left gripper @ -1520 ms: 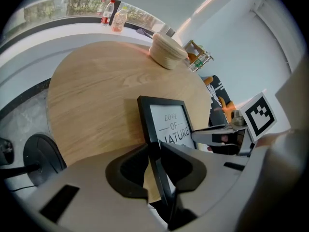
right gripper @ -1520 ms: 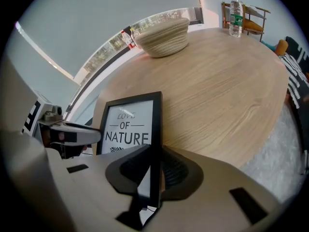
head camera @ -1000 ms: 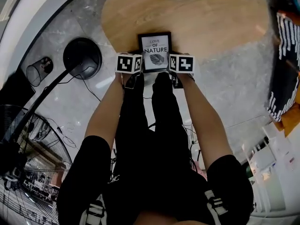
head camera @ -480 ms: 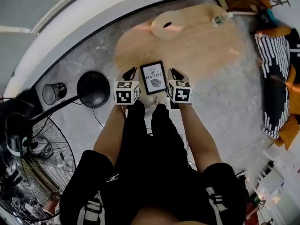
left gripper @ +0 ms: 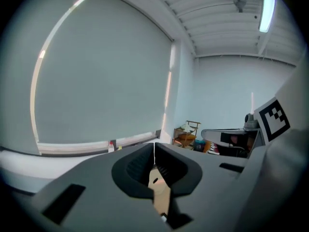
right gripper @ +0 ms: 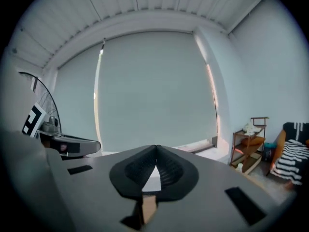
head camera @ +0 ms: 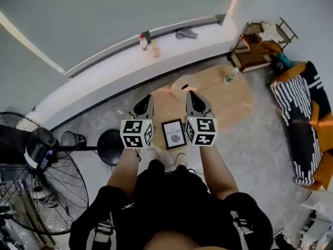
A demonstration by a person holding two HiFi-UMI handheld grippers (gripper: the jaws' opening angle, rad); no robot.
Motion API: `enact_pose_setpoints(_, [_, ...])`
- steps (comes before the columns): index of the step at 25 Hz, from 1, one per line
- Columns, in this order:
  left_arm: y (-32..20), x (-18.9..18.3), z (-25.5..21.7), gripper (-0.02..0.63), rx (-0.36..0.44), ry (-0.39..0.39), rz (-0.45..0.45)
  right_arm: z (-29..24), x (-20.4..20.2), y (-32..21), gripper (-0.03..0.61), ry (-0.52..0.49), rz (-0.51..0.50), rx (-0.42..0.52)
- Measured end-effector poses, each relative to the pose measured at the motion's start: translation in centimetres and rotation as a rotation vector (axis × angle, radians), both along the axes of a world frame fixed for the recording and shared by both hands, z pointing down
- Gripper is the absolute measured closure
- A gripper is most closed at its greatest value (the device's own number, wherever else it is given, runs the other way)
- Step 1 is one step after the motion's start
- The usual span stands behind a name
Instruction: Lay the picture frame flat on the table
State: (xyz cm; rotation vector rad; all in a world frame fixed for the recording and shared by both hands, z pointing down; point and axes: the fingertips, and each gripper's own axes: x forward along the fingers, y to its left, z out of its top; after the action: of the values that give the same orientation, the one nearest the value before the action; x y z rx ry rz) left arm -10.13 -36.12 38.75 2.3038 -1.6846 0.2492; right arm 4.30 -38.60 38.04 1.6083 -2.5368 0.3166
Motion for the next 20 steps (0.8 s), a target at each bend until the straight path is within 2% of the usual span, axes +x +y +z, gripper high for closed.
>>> enact_pose_setpoints(3, [0.7, -1.2, -4.6, 0.589, 0.063, -0.035, -0.049, -5.2, -0.6, 0.7, 0.566, -0.018, -0.019, 0.089])
enact_pose_setpoints(7, [2.1, -2.8, -8.5, 0.589, 0.111, -0.052, -0.107, -9.0, -1.3, 1.8, 0.568, -0.037, -0.040, 0.136])
enact_pose_setpoints(14, [3.3, -4.9, -11.4, 0.589, 0.158, -0.043, -0.142, -11.7, -3.4, 3.0, 0.568, -0.045, -0.069, 0.190])
enact_pose_setpoints(20, [3.9, -6.1, -12.4, 0.589, 0.189, -0.047, -0.151, -11.9, -4.6, 3.3, 0.568, -0.056, -0.080, 0.200])
